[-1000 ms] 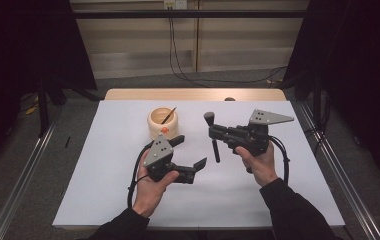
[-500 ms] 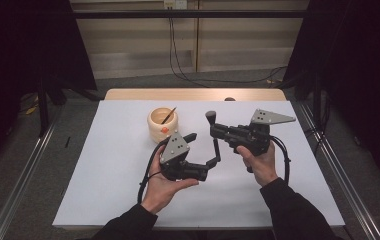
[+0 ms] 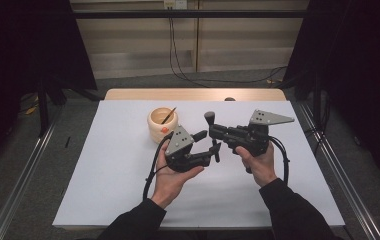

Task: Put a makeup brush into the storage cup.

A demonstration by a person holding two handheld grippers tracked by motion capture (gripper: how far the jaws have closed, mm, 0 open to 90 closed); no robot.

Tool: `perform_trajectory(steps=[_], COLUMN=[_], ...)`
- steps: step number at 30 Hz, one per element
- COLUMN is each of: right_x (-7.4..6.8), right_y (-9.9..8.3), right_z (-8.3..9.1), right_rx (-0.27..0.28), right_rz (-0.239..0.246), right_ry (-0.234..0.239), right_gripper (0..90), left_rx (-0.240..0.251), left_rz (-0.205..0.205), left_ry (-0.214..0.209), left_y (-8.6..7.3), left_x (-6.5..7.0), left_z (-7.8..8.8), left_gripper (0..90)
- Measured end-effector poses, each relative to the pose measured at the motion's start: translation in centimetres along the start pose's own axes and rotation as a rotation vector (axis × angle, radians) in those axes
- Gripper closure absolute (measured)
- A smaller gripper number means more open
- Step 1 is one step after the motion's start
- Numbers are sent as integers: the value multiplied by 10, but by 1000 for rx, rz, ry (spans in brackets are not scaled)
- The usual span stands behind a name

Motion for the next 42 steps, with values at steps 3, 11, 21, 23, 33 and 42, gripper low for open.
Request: perform_trajectory(steps=[3,11,21,23,33,42], right_x=[0,-2,-1,-1,-2,1], right_y=[0,-1,-2,-2,-2,2], right_z=[0,-2,-2,-2,-2,0], right_rx=[0,-8,-8,-6,3,21], right_rz=[1,6,4,4,-1,-19], right_ry=[3,4,7,12,25,13], right_gripper=[779,779,778,777,683,371], left_rx=[-10,13,-6,-4,9,0], left_rz=[4,33,24,24,35,35], left_ry=[-2,-64,-54,-56,-77,-72], left_y=[-1,1,0,1,2,0], left_x=[-2,-1,-5,-6,-4,-7], left_z=[-1,-2,1,2,2,3], left_gripper=[511,669,775,786,791,790])
Point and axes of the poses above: each handheld gripper's, and its own axes: z roughly backward along the jaws, y roughly out of its top, x roughly to its right, the point moved 7 cm from there along -z, roughly forward along the jaws, and after that the axes turned 9 degrees about -z, right-handed, at the moved point
